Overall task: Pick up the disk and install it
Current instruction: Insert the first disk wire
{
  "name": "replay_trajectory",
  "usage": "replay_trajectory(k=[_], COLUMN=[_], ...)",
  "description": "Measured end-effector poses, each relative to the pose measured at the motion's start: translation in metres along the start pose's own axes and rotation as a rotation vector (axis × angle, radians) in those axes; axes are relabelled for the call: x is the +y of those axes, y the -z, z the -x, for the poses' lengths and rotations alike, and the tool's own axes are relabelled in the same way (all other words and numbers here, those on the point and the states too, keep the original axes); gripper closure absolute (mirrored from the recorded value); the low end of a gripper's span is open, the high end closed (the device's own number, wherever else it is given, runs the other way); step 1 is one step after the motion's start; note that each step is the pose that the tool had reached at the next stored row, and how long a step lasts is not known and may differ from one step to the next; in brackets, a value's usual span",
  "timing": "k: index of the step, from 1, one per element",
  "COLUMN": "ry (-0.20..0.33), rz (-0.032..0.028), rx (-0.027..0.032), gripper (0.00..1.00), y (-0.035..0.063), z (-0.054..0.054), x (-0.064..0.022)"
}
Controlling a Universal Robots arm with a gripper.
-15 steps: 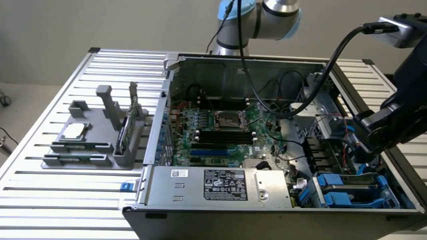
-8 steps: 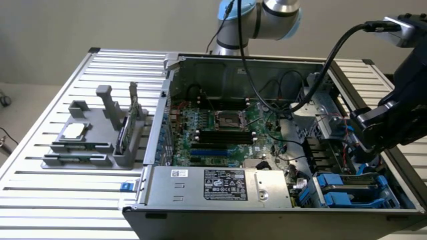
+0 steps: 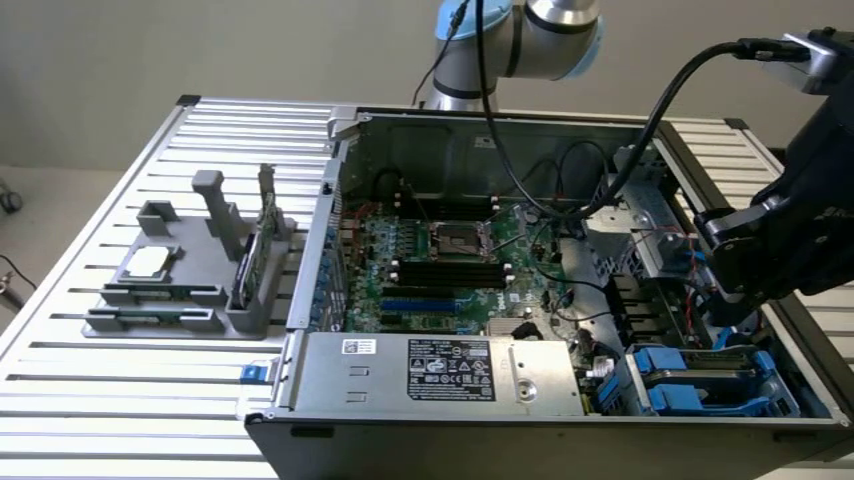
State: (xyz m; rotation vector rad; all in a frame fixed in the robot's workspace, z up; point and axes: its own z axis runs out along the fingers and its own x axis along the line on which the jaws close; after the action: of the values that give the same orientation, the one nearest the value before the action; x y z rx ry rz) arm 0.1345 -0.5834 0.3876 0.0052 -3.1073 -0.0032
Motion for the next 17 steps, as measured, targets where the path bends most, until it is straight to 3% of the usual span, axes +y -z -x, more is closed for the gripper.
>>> replay_trajectory(k=[17], ry=[-0.3], rz=[0.0104], rx=[-0.0007], gripper=[0.89], y=[-0.0019], z=[0.0001], x=[0.0])
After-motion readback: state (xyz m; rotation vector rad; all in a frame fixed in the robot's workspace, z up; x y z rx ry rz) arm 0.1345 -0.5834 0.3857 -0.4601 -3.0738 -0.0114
